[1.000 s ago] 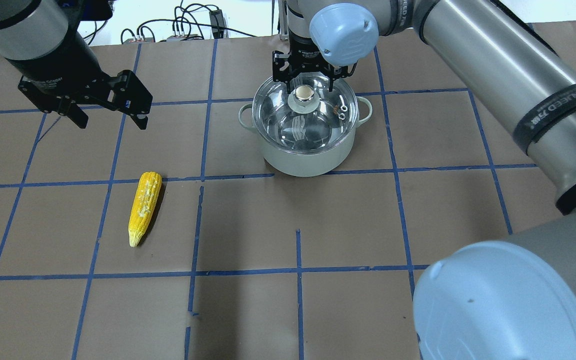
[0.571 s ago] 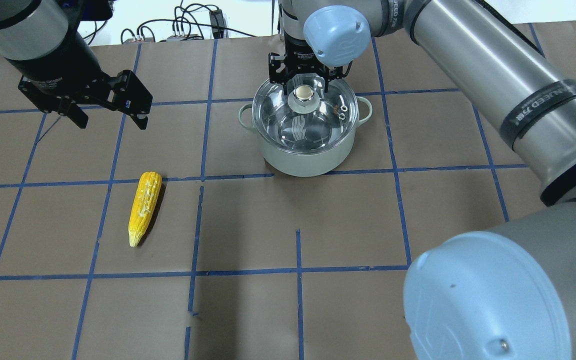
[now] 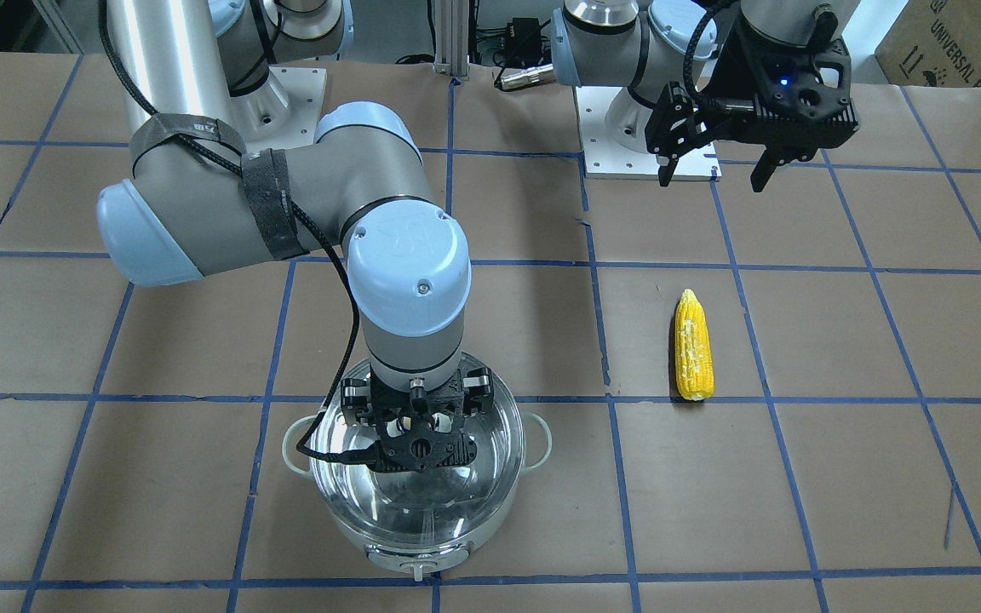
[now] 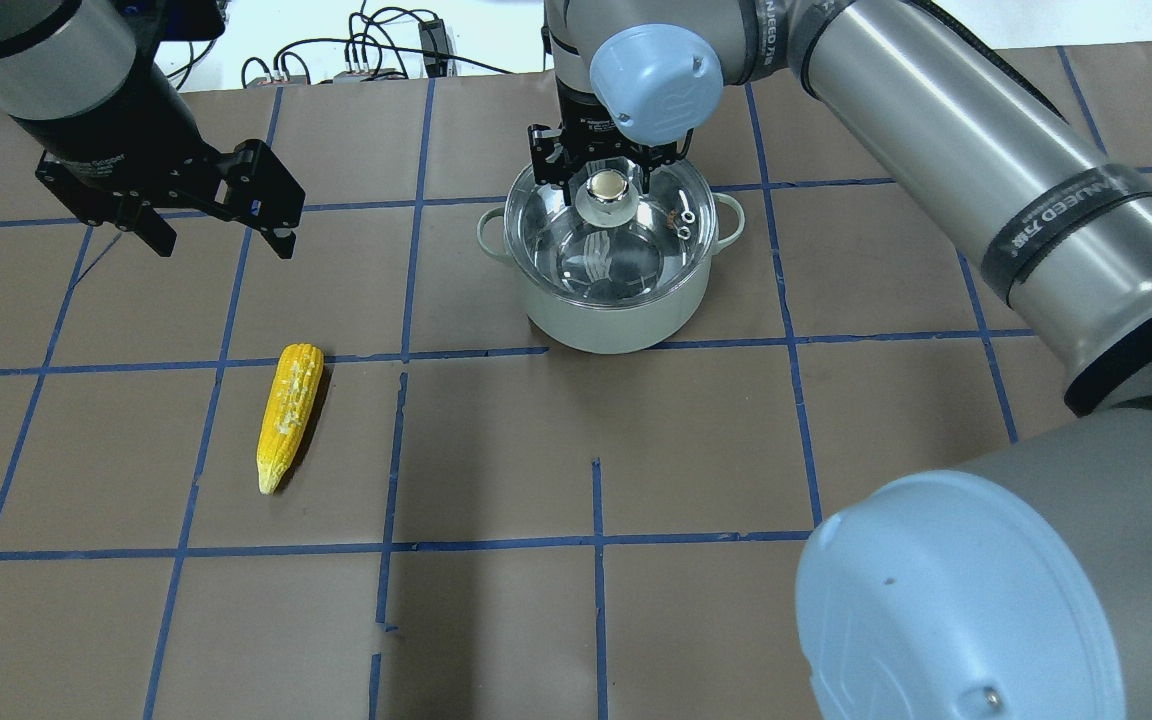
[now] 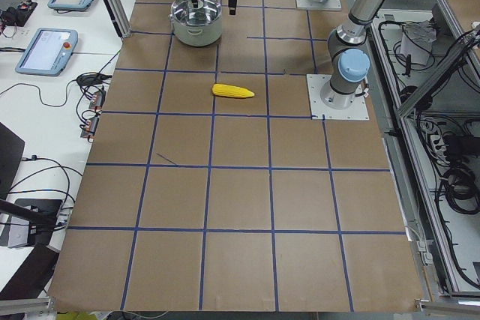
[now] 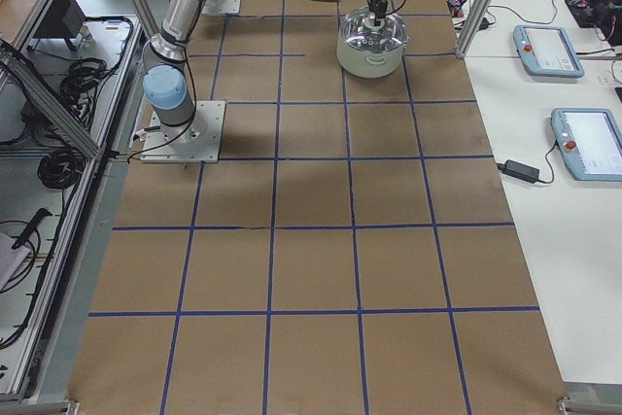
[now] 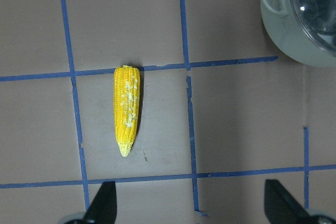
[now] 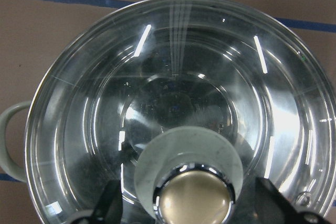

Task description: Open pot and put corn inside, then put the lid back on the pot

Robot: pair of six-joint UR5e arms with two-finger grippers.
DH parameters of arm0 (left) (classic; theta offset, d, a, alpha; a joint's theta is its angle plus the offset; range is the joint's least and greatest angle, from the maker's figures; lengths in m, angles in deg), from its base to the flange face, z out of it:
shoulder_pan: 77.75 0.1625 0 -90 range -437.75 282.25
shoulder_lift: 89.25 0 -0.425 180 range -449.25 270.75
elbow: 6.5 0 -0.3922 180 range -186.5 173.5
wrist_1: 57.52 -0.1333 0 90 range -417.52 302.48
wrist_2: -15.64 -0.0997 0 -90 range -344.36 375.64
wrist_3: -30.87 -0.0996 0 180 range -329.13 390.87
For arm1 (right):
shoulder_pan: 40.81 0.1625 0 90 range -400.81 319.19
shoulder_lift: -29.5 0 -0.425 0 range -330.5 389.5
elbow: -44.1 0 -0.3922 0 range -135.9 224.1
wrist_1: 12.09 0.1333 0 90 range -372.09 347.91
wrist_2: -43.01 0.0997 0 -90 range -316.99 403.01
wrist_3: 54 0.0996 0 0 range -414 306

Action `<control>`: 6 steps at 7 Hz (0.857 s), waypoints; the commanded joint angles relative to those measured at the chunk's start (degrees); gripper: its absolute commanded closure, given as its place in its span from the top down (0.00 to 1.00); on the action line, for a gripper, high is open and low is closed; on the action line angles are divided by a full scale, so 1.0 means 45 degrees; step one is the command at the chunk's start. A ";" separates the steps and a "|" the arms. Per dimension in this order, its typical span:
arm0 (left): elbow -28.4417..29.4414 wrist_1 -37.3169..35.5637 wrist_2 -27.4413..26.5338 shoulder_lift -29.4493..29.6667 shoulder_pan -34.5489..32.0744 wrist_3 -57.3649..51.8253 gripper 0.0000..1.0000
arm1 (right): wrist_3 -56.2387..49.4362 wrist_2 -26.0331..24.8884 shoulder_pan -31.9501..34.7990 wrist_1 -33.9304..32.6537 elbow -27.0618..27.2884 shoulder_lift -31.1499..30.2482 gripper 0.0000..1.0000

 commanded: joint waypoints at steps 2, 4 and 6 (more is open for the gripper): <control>-0.0007 0.0000 0.0000 0.0020 0.0000 0.0000 1.00 | -0.0580 0.0097 -0.0136 -0.0051 -0.0202 0.0298 0.89; -0.0007 0.0000 0.0000 0.0020 0.0000 0.0000 1.00 | -0.0775 0.0137 -0.0136 -0.0051 -0.0242 0.0338 0.89; -0.0007 0.0000 0.0000 0.0020 0.0000 0.0000 1.00 | -0.1009 0.0196 -0.0194 -0.0032 -0.0262 0.0280 0.78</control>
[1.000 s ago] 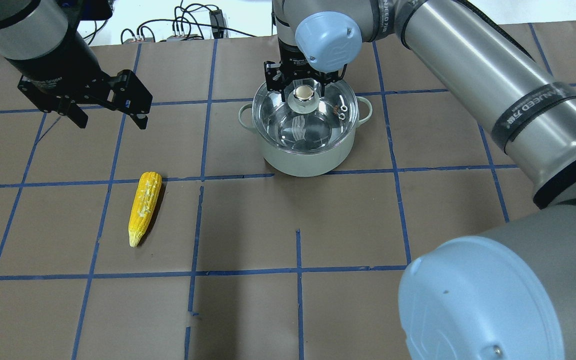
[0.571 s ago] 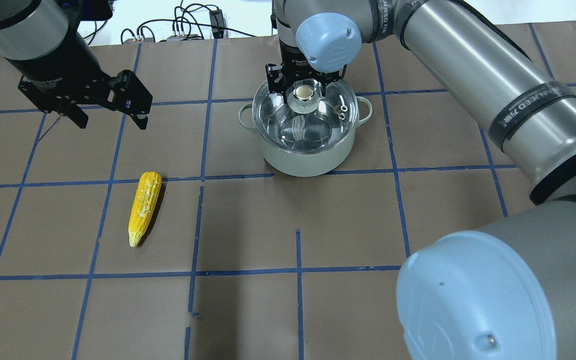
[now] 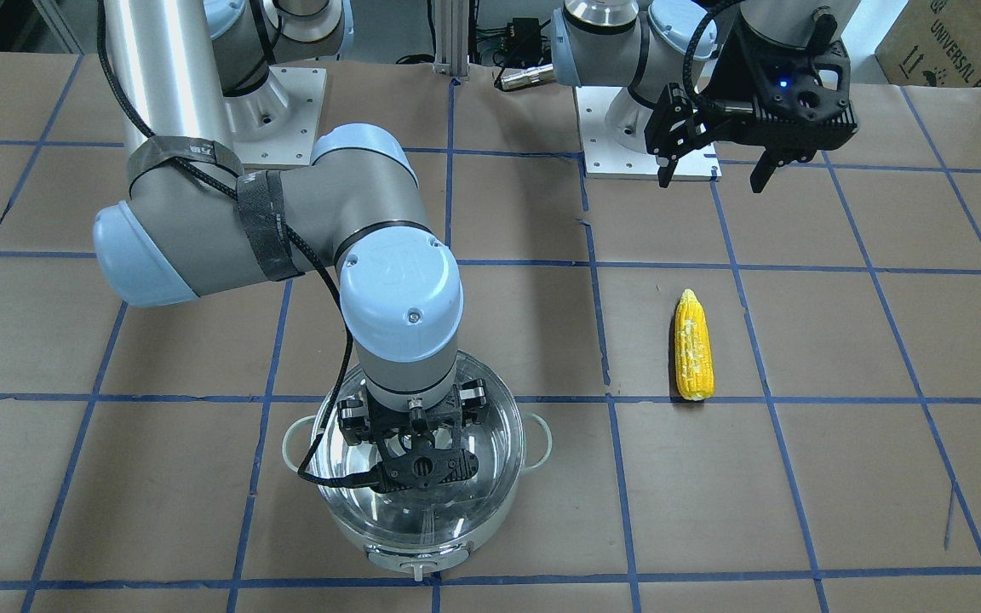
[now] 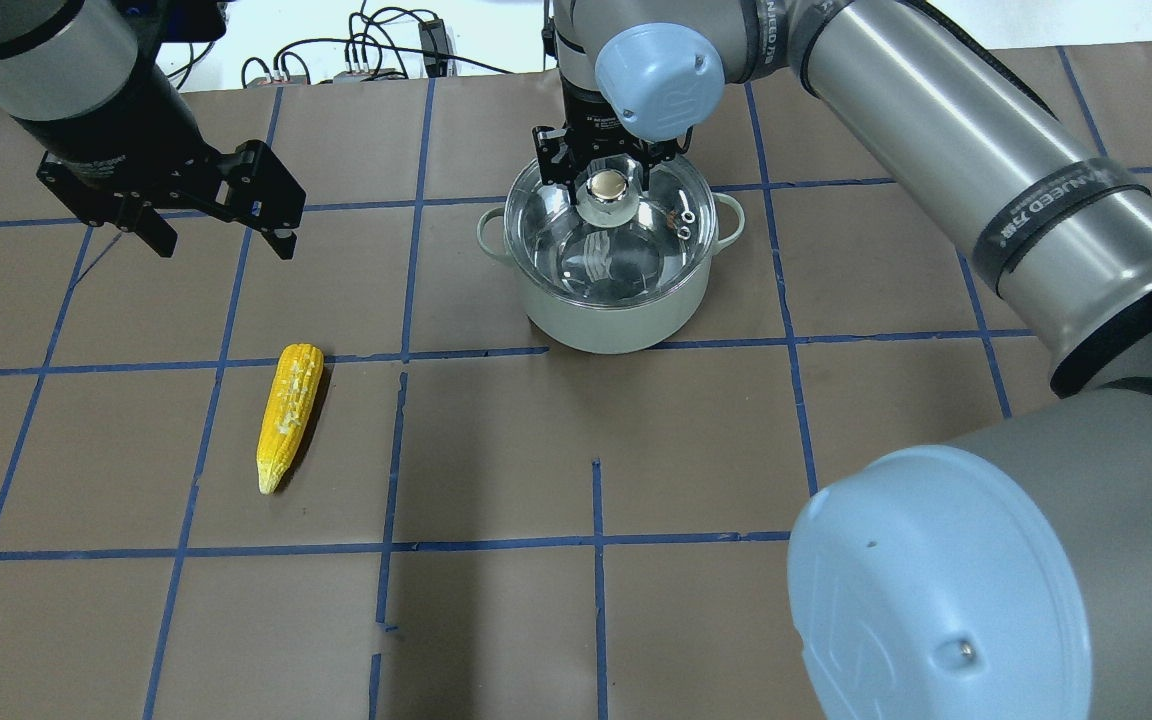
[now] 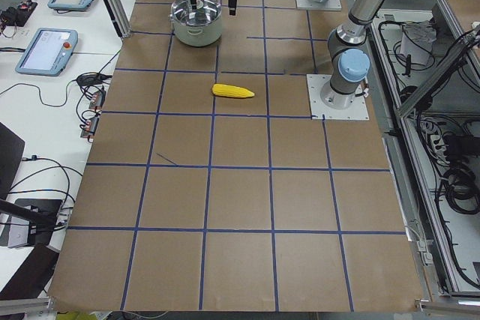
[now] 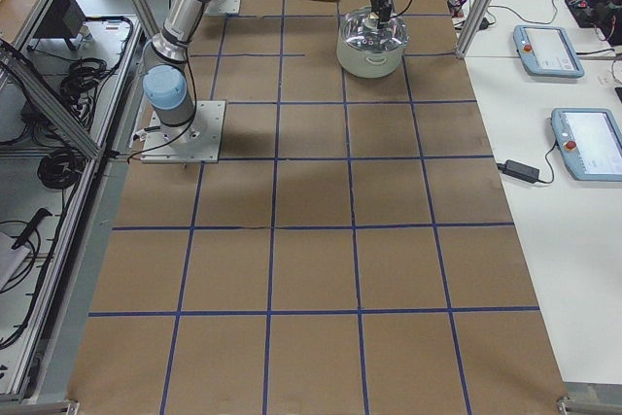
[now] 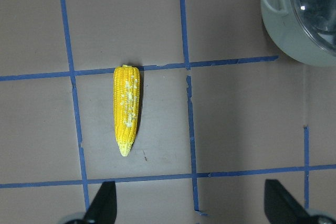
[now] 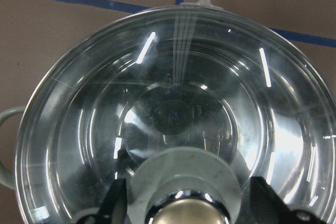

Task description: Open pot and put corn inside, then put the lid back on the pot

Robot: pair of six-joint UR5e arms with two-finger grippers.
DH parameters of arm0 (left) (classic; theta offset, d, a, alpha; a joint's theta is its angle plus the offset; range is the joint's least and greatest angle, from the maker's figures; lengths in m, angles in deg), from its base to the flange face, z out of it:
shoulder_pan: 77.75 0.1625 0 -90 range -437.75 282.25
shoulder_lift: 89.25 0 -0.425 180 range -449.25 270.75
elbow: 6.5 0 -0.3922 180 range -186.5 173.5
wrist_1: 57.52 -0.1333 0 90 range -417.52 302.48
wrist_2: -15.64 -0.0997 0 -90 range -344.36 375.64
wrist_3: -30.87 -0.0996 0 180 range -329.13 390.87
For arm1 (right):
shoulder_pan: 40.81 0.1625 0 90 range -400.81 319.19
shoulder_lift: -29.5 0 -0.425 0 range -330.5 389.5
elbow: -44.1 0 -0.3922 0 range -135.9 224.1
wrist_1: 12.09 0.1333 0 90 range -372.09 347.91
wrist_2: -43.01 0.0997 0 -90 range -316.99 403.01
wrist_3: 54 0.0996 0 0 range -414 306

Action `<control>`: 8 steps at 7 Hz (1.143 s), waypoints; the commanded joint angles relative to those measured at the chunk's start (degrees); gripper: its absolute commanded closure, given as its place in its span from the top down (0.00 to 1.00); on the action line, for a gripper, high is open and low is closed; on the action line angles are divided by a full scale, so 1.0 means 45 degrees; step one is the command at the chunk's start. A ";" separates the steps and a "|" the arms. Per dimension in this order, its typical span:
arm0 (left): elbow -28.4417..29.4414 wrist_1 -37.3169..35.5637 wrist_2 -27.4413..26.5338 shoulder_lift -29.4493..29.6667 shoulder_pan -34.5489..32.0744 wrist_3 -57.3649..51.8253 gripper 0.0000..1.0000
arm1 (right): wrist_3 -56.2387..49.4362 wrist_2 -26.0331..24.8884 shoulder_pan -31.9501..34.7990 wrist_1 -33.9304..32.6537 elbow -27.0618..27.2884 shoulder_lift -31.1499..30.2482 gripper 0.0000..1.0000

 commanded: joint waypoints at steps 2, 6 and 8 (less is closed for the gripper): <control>0.0019 0.0000 0.0019 0.0001 0.0000 -0.0019 1.00 | -0.0357 0.0050 -0.0094 0.0062 0.0010 -0.0047 0.58; 0.0039 0.0000 0.0000 -0.0038 0.0000 -0.0020 1.00 | -0.0338 0.0030 0.0023 0.0121 -0.0049 -0.0164 0.27; 0.0039 0.0000 0.0000 -0.0039 0.0019 -0.0039 1.00 | -0.0357 0.0030 -0.0054 0.0741 -0.0398 -0.0552 0.26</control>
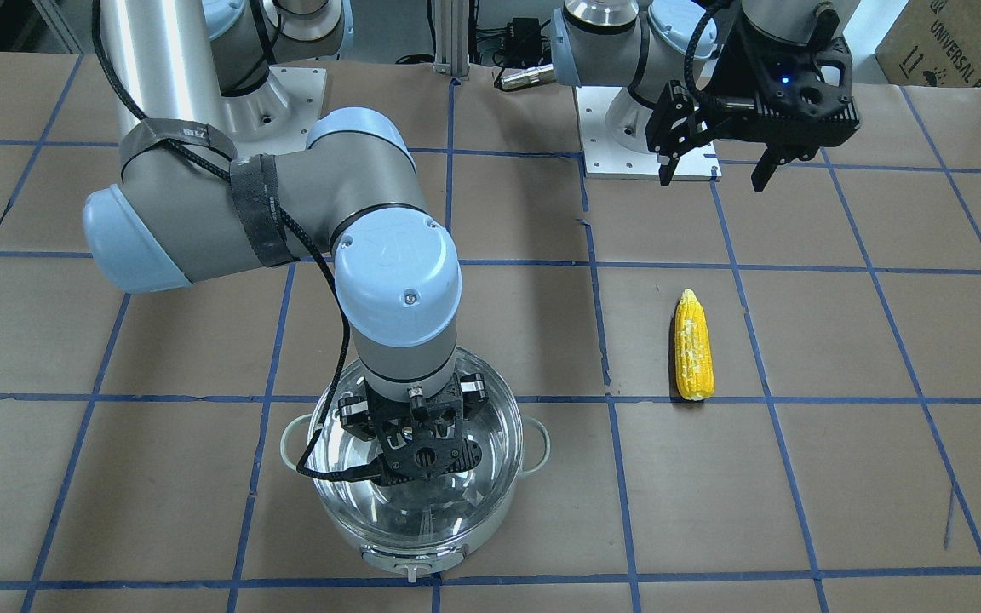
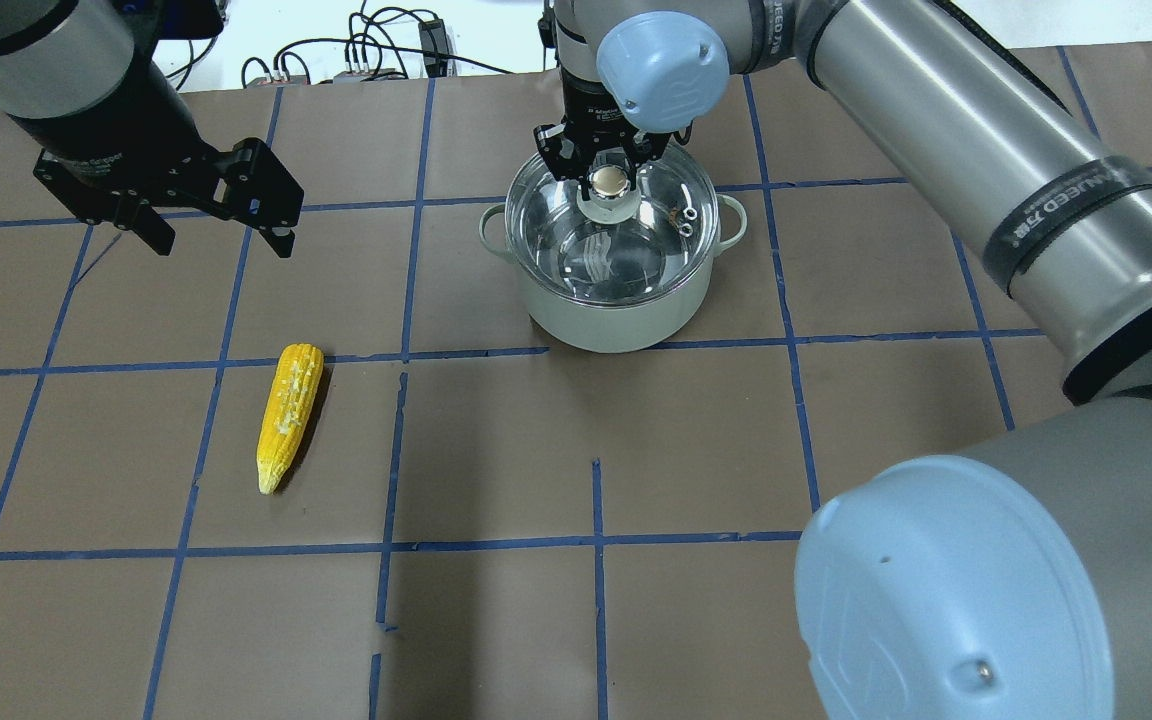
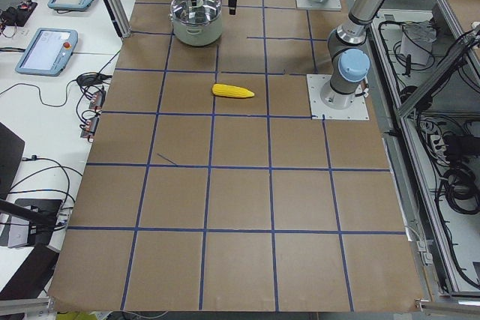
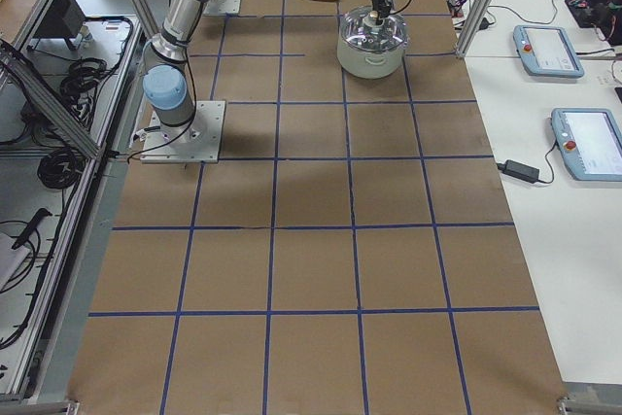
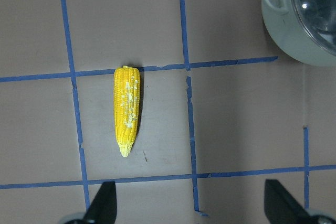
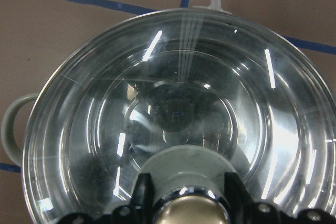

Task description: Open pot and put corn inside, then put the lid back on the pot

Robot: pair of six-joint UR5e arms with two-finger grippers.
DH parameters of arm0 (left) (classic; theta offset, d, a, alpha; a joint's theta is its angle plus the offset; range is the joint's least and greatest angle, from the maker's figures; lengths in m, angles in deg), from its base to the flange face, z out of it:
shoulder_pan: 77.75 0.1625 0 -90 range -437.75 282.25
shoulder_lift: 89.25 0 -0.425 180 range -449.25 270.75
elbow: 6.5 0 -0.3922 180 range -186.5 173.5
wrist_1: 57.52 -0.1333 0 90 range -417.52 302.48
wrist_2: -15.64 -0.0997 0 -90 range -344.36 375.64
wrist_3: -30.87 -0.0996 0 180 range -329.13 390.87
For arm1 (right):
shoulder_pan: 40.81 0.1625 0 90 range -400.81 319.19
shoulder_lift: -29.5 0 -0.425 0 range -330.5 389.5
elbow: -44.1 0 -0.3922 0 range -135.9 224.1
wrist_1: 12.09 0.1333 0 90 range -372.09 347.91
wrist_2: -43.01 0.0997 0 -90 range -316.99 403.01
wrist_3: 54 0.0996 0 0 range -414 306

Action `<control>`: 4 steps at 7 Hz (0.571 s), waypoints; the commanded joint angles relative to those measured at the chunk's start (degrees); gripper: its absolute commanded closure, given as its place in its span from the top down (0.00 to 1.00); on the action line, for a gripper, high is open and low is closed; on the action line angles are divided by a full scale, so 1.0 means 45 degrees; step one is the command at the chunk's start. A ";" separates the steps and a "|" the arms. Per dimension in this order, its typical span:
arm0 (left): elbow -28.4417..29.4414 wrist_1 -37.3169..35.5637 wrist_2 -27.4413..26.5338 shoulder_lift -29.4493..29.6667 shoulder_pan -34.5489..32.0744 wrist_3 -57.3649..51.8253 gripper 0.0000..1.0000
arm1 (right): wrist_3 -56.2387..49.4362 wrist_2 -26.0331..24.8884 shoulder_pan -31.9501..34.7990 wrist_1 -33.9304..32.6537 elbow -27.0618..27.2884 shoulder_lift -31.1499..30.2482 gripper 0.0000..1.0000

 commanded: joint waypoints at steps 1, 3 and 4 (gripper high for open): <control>-0.0132 0.0000 -0.0019 0.0075 0.0142 -0.0277 1.00 | -0.0634 -0.0002 -0.0268 0.1548 -0.0797 -0.0708 0.24; -0.1181 -0.0136 0.0155 0.0134 0.1659 -0.1775 1.00 | -0.2816 -0.0041 -0.1998 0.3426 -0.1698 -0.1762 0.21; -0.2348 -0.1606 0.0175 0.0250 0.2228 -0.3040 1.00 | -0.3988 -0.0080 -0.3169 0.3530 -0.1721 -0.2019 0.19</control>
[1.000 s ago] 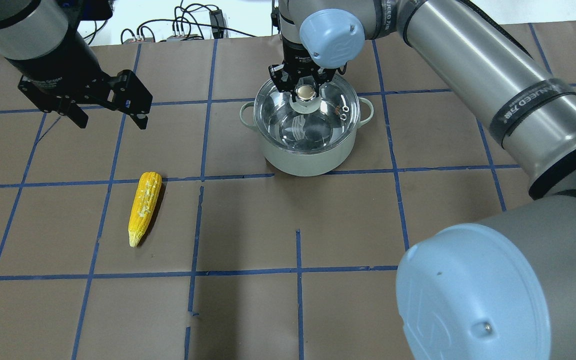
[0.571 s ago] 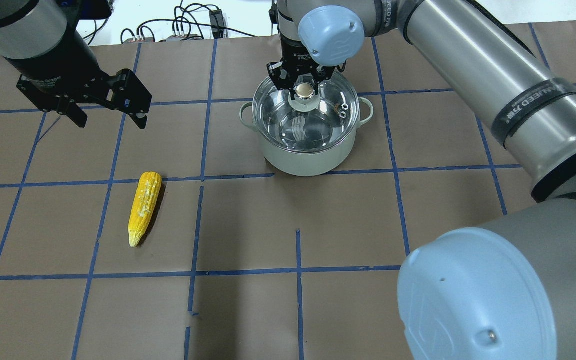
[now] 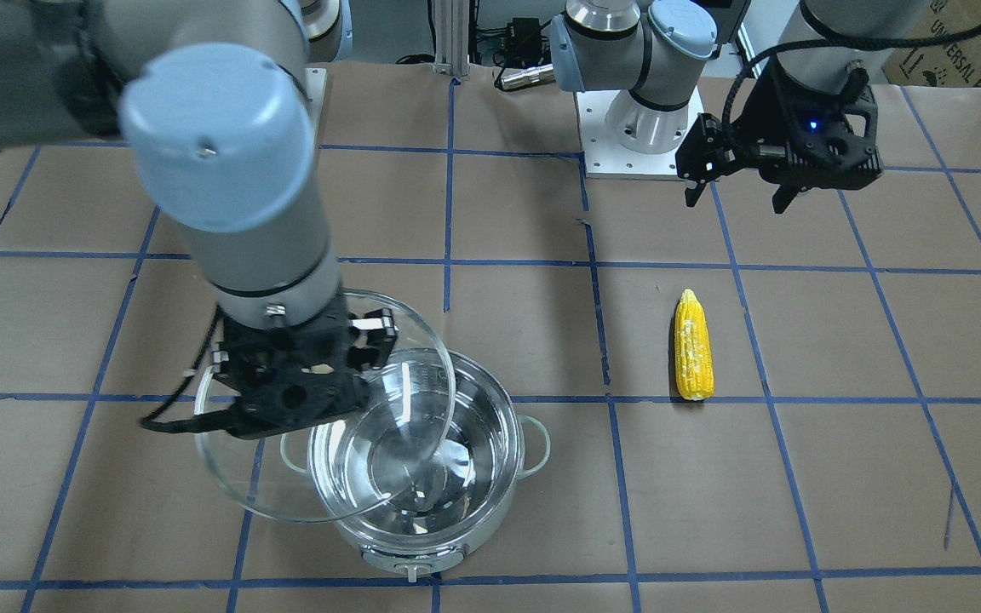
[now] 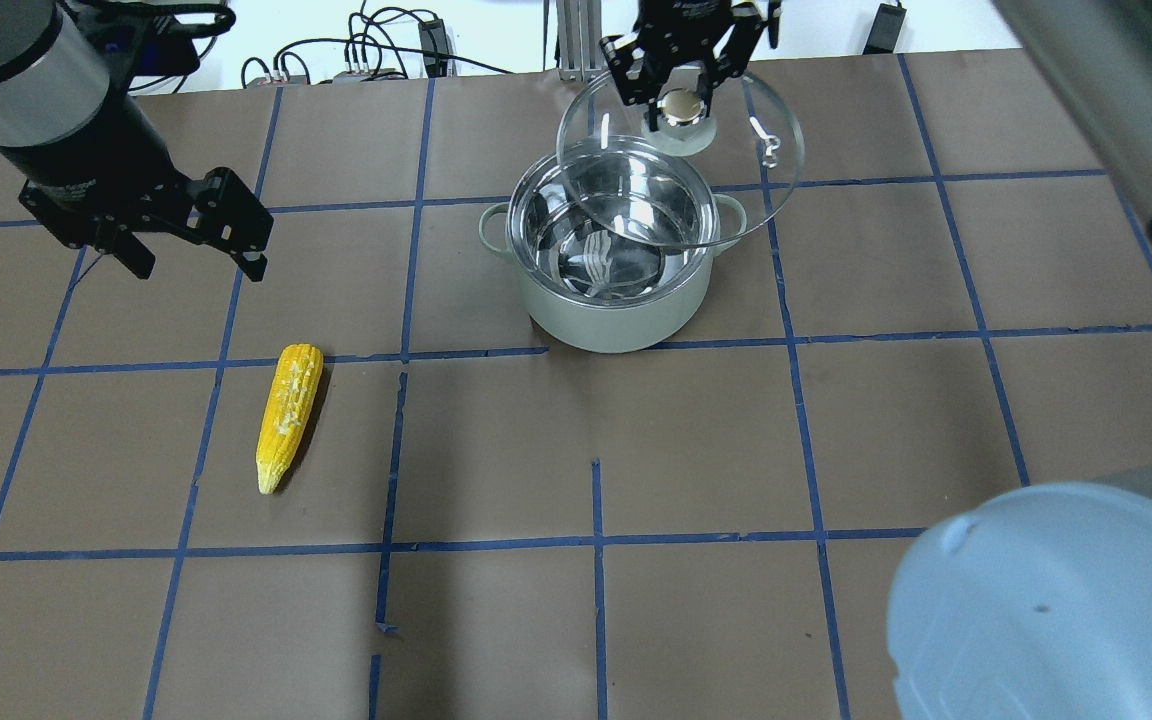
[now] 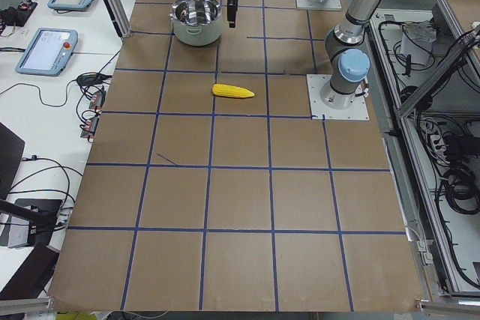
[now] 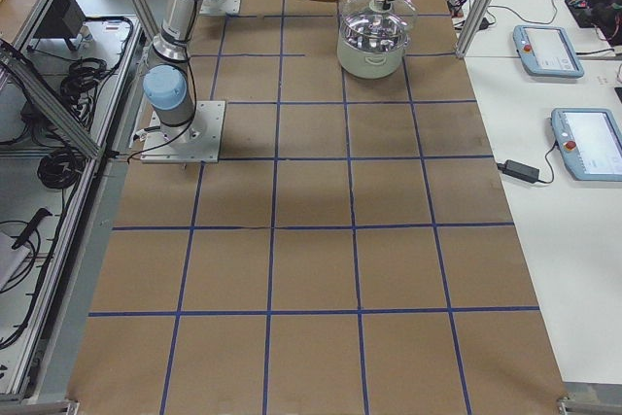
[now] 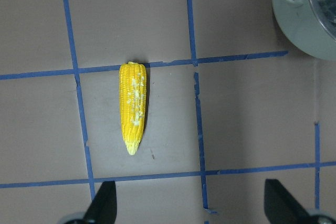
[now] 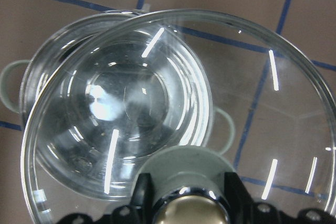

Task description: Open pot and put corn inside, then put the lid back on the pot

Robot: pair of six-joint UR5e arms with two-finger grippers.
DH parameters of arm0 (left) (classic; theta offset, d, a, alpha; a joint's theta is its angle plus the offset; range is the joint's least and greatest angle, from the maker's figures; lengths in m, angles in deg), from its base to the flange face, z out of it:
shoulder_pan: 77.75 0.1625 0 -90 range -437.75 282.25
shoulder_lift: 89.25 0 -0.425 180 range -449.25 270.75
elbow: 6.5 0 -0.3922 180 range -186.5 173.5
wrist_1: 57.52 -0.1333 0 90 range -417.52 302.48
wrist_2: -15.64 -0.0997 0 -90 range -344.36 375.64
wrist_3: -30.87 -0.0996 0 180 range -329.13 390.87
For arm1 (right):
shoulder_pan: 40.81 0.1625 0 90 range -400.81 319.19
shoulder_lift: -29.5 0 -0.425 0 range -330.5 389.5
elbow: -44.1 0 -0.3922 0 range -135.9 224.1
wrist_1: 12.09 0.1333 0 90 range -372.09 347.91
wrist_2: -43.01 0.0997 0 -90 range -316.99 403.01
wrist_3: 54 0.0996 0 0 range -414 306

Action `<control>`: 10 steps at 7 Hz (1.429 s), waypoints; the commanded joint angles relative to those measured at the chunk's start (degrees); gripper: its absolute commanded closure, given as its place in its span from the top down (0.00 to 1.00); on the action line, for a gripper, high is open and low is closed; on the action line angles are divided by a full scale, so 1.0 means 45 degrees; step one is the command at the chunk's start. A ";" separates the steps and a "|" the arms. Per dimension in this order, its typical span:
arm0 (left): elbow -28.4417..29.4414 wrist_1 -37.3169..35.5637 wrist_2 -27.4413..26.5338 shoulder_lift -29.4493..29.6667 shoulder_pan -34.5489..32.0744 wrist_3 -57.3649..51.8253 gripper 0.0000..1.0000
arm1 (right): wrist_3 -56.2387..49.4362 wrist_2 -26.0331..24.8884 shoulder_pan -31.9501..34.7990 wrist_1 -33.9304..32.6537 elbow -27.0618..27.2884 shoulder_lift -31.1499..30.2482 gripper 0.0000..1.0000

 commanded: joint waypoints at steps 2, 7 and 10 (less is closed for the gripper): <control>-0.3477 -0.4489 0.0050 0.0338 0.0790 -0.1997 1.00 | -0.1844 -0.0019 -0.2722 0.0699 -0.0223 -0.0434 0.09; -0.5868 -1.0103 -0.0028 0.3419 0.0965 -0.2665 1.00 | -0.1999 0.0059 -0.3720 0.0641 -0.0204 -0.0063 0.05; -0.6279 -1.1668 -0.0028 0.4753 0.1318 -0.2568 0.77 | -0.1981 0.0078 -0.3702 0.0622 -0.0184 0.0016 0.05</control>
